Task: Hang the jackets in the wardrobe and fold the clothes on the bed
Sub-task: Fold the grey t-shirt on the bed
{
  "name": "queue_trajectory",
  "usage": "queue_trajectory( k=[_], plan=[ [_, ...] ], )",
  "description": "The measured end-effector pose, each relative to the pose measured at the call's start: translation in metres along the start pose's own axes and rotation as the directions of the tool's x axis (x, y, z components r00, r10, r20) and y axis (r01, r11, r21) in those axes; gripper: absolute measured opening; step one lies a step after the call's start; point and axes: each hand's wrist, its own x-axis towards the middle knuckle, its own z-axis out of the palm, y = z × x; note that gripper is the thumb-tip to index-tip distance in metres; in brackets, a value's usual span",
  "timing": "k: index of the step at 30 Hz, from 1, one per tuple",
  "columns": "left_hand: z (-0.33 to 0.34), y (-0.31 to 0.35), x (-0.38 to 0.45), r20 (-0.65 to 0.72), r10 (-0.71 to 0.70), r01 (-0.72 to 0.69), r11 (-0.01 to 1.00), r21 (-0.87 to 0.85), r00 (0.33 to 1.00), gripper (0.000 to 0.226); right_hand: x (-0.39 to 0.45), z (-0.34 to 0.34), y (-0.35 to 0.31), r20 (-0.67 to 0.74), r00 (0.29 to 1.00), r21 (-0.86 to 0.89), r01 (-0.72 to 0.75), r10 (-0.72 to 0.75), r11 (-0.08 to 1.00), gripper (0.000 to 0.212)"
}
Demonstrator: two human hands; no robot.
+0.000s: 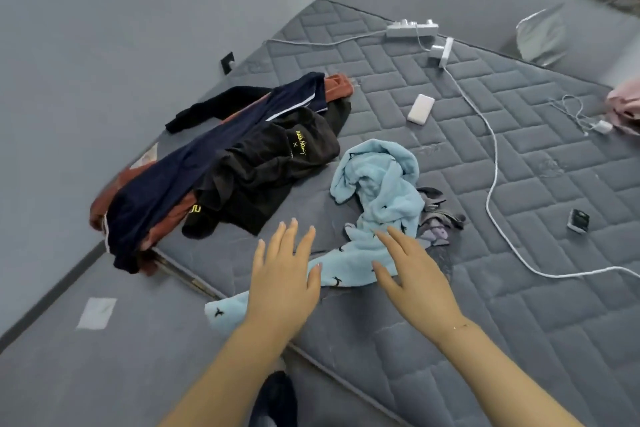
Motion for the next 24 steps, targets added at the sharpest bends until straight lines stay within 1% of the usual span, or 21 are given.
queue_trajectory(
  k=[4,7,9,12,14,16,18,19,20,22,23,24],
  plan=[
    [0.042,0.009,0.081,0.126,0.091,-0.082,0.994,-0.071,0.988,0.060,0.043,0.024,0.049,-0.022,0.983,0.130,-0.176,0.181,0.976,0.054],
    [0.078,0.036,0.133,0.173,0.187,-0.177,0.982,-0.069,0.967,0.062,0.068,0.034,0.097,-0.048,0.965,0.175,-0.246,0.258,0.953,0.056],
    [0.109,0.063,0.162,0.196,0.276,-0.272,0.961,-0.048,0.941,0.062,0.087,0.042,0.133,-0.082,0.953,0.212,-0.268,0.291,0.940,0.051],
    [0.160,0.104,0.209,0.185,0.369,-0.372,0.928,-0.018,0.911,0.061,0.122,0.059,0.192,-0.132,0.925,0.330,-0.298,0.356,0.896,0.042],
    [0.196,0.132,0.241,0.148,0.391,-0.396,0.918,0.004,0.908,0.060,0.142,0.073,0.232,-0.156,0.902,0.403,-0.313,0.402,0.860,0.039],
    [0.228,0.151,0.265,0.143,0.386,-0.397,0.916,0.056,0.911,0.062,0.160,0.087,0.261,-0.161,0.893,0.431,-0.320,0.421,0.844,0.042],
    [0.264,0.158,0.286,0.164,0.358,-0.385,0.905,0.179,0.919,0.064,0.181,0.104,0.286,-0.151,0.904,0.408,-0.312,0.400,0.858,0.048],
    [0.277,0.154,0.295,0.172,0.345,-0.379,0.893,0.243,0.923,0.063,0.191,0.112,0.296,-0.123,0.915,0.378,-0.316,0.385,0.870,0.052],
    [0.287,0.146,0.304,0.162,0.336,-0.370,0.883,0.289,0.928,0.058,0.200,0.120,0.302,-0.070,0.923,0.321,-0.338,0.378,0.885,0.059],
    [0.292,0.114,0.321,0.105,0.309,-0.326,0.881,0.343,0.945,0.052,0.216,0.134,0.308,0.052,0.912,0.123,-0.411,0.408,0.903,0.073],
    [0.289,0.093,0.330,0.076,0.279,-0.287,0.885,0.368,0.957,0.054,0.222,0.138,0.308,0.069,0.903,0.029,-0.427,0.424,0.904,0.075],
    [0.283,0.070,0.339,0.061,0.242,-0.246,0.881,0.404,0.968,0.057,0.225,0.141,0.307,0.053,0.905,-0.023,-0.422,0.423,0.906,0.073]
  ],
)
